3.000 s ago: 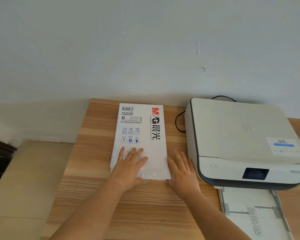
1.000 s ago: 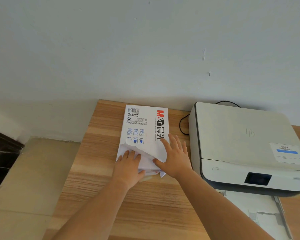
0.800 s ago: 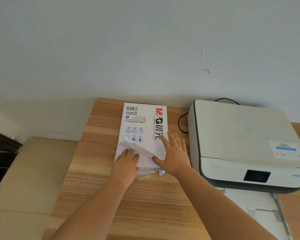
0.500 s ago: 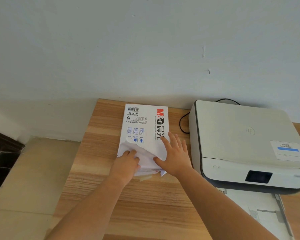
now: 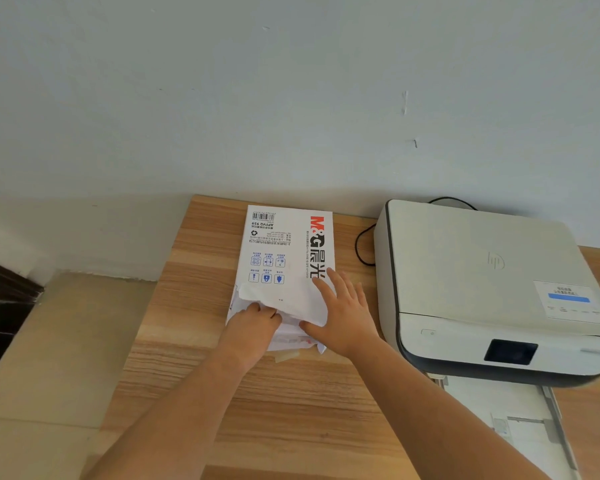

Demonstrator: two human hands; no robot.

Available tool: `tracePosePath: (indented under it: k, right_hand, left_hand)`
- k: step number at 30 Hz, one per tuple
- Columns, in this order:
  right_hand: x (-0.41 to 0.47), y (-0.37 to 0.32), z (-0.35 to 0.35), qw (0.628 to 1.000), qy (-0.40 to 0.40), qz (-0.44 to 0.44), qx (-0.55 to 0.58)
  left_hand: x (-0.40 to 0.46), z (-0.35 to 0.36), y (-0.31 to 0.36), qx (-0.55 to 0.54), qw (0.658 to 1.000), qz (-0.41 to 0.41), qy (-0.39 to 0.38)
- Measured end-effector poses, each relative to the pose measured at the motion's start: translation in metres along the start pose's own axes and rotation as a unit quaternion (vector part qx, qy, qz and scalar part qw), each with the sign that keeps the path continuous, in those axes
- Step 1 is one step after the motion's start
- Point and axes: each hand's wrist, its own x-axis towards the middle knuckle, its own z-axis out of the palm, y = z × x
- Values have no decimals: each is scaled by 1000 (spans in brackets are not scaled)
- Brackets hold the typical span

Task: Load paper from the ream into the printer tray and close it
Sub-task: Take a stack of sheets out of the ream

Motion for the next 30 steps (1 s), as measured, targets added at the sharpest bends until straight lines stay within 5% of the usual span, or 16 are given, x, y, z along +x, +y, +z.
tracePosePath:
  k: [17, 23, 30]
  right_hand:
    - [-26, -4, 2, 997, -41, -39, 47]
    - [-45, -7, 13, 979, -9, 145, 142]
    - [-43, 5, 18, 927, -141, 272, 216]
  left_hand:
    - [-39, 30, 15, -32, 996, -8, 86]
    - [-61, 41, 26, -14, 997, 10, 78]
    - [-79, 32, 37, 8, 998, 19, 63]
